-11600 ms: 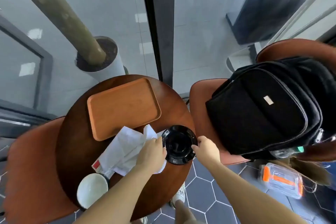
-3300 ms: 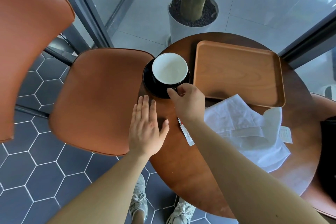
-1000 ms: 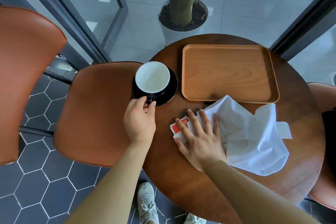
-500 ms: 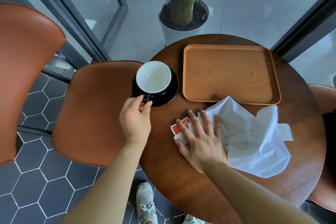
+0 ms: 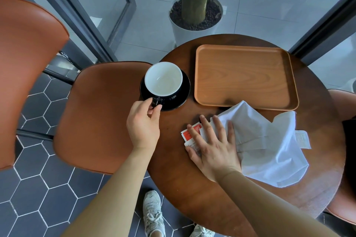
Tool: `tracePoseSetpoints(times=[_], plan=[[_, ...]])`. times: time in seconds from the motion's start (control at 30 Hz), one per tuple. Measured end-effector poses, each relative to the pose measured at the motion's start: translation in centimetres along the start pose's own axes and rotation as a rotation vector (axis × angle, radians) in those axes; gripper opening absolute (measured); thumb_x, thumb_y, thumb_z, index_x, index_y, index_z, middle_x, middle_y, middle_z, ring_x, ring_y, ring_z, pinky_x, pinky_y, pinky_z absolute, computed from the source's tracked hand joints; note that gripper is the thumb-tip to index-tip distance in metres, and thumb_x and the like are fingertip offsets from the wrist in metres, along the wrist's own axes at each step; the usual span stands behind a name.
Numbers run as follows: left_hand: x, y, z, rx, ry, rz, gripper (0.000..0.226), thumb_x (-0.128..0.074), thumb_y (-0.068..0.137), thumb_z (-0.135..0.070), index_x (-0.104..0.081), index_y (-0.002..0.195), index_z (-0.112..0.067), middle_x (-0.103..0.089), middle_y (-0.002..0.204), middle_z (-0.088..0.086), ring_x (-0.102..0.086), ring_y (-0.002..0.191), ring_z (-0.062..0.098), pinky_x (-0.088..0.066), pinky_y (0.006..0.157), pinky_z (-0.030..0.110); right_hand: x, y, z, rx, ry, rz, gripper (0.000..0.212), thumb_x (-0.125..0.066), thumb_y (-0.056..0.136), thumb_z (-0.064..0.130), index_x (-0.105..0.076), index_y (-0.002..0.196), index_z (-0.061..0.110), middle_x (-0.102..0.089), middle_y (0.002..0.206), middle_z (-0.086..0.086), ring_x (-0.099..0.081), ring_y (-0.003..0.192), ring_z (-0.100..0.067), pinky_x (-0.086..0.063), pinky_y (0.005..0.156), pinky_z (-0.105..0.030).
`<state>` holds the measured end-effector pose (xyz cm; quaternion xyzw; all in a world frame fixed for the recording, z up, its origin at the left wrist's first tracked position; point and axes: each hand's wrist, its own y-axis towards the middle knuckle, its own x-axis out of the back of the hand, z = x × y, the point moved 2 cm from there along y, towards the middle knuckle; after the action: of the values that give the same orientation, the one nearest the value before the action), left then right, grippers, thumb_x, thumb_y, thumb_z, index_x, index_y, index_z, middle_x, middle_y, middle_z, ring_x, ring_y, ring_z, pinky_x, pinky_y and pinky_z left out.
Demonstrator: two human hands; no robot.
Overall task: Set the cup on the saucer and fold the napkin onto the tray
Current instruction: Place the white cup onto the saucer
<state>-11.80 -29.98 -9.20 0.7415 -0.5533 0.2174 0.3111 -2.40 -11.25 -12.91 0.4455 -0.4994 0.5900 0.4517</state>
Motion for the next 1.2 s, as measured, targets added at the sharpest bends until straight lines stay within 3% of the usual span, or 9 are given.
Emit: tracePoseSetpoints(times=[0.5, 0.6, 0.7, 0.83, 0.93, 1.03, 1.2], plan=[[0.3, -0.2, 0.9, 0.002, -0.005, -0.015, 0.030, -0.075, 0.088, -0.020, -0.071, 0.114, -0.005, -0.066, 0.093, 0.007, -0.060, 0.076, 0.015, -0.056, 0.070, 0.034, 0.0, 0.1, 0.0, -0.004, -0.005, 0.000, 0.063, -0.024, 0.097, 0.069, -0.027, 0.154, 0.043, -0.025, 0.165, -0.002, -0.014, 0.152, -0.038, -0.014, 0.117, -0.068], [0.4, -0.8, 1.6, 0.039, 0.006, -0.037, 0.032, -0.074, 0.088, -0.020, -0.068, 0.116, -0.006, -0.064, 0.097, 0.007, -0.061, 0.078, 0.017, -0.056, 0.069, 0.037, -0.1, 0.1, 0.0, -0.004, -0.008, 0.000, 0.063, -0.023, 0.097, 0.070, -0.026, 0.154, 0.044, -0.025, 0.165, -0.002, -0.014, 0.152, -0.038, -0.014, 0.117, -0.068], [0.5, -2.5, 2.2, 0.036, 0.022, -0.081, 0.026, -0.072, 0.085, -0.007, -0.066, 0.110, -0.004, -0.060, 0.098, 0.011, -0.061, 0.082, 0.022, -0.055, 0.067, 0.043, -0.2, 0.1, 0.0, -0.003, -0.009, -0.003, 0.063, -0.025, 0.097, 0.069, -0.028, 0.153, 0.043, -0.027, 0.164, -0.002, -0.016, 0.152, -0.038, -0.014, 0.116, -0.068], [0.2, -5.9, 2.3, -0.194, 0.155, 0.000, 0.017, -0.064, 0.082, -0.006, -0.065, 0.099, -0.006, -0.058, 0.101, 0.010, -0.057, 0.092, 0.028, -0.050, 0.079, 0.042, -0.2, 0.1, 0.0, -0.002, -0.004, -0.011, 0.063, -0.026, 0.096, 0.069, -0.029, 0.153, 0.043, -0.027, 0.164, -0.002, -0.017, 0.151, -0.038, -0.015, 0.116, -0.068], [-1.0, -7.6, 1.9, -0.330, 0.294, 0.172, 0.026, -0.060, 0.090, -0.019, -0.065, 0.113, -0.008, -0.058, 0.121, 0.013, -0.056, 0.113, 0.032, -0.046, 0.098, 0.046, -0.1, 0.1, 0.2, 0.002, 0.005, -0.011, 0.063, -0.022, 0.097, 0.070, -0.028, 0.153, 0.043, -0.027, 0.164, -0.003, -0.017, 0.151, -0.038, -0.016, 0.116, -0.069], [-2.2, -8.5, 1.8, -0.328, 0.482, 0.331, 0.047, -0.048, 0.096, -0.037, -0.051, 0.138, -0.015, -0.042, 0.147, 0.016, -0.037, 0.140, 0.035, -0.028, 0.117, 0.053, -0.1, 0.2, 0.5, 0.000, 0.026, -0.009, 0.064, -0.018, 0.097, 0.072, -0.029, 0.153, 0.044, -0.027, 0.164, -0.002, -0.016, 0.152, -0.037, -0.015, 0.116, -0.068], [-2.7, -8.5, 2.3, -0.322, 0.609, 0.396, 0.057, -0.037, 0.097, -0.042, -0.038, 0.149, -0.018, -0.033, 0.156, 0.016, -0.026, 0.147, 0.034, -0.020, 0.119, 0.054, 0.0, 0.2, 0.4, 0.015, 0.061, 0.014, 0.063, -0.016, 0.098, 0.072, -0.027, 0.154, 0.044, -0.027, 0.165, -0.002, -0.016, 0.152, -0.036, -0.014, 0.117, -0.068]])
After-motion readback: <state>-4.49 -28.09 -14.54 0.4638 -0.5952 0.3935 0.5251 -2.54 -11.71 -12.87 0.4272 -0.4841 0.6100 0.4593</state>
